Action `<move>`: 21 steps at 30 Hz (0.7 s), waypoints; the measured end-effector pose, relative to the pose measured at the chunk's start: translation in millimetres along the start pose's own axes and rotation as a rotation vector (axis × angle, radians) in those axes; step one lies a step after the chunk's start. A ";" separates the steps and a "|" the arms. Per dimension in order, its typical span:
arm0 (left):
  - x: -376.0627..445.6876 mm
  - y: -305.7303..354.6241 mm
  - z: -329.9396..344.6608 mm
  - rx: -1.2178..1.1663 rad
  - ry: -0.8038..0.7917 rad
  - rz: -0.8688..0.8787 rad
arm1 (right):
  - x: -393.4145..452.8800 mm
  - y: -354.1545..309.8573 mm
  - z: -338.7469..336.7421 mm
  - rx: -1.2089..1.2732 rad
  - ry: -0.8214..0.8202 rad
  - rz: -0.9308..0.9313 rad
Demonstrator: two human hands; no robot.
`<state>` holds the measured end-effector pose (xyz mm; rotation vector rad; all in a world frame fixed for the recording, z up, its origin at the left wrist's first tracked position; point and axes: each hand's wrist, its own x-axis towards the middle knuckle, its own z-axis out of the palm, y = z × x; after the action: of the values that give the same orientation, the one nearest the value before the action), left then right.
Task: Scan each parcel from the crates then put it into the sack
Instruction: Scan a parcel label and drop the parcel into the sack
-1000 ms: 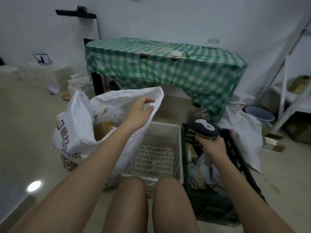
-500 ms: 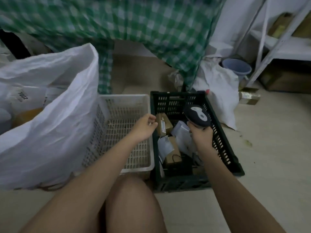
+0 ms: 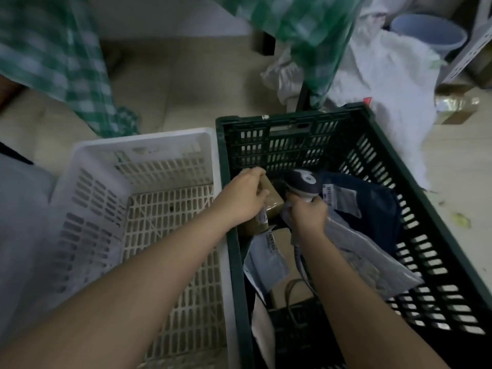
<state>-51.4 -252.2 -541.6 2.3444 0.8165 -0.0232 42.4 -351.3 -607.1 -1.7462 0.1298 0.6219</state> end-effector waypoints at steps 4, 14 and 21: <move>52.8 -0.8 29.3 0.283 -0.098 0.035 | 21.9 13.9 9.5 0.122 -0.030 0.059; 76.8 -8.9 66.2 0.585 -0.130 -0.159 | 30.0 22.7 -20.0 0.185 -0.003 0.036; 63.8 4.0 78.9 0.178 -0.292 -0.108 | 17.8 9.8 -38.4 0.176 0.029 0.046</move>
<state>16.9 -265.5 -615.5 2.3811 0.8197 -0.4901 66.4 -385.5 -618.6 -1.5864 0.2386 0.6008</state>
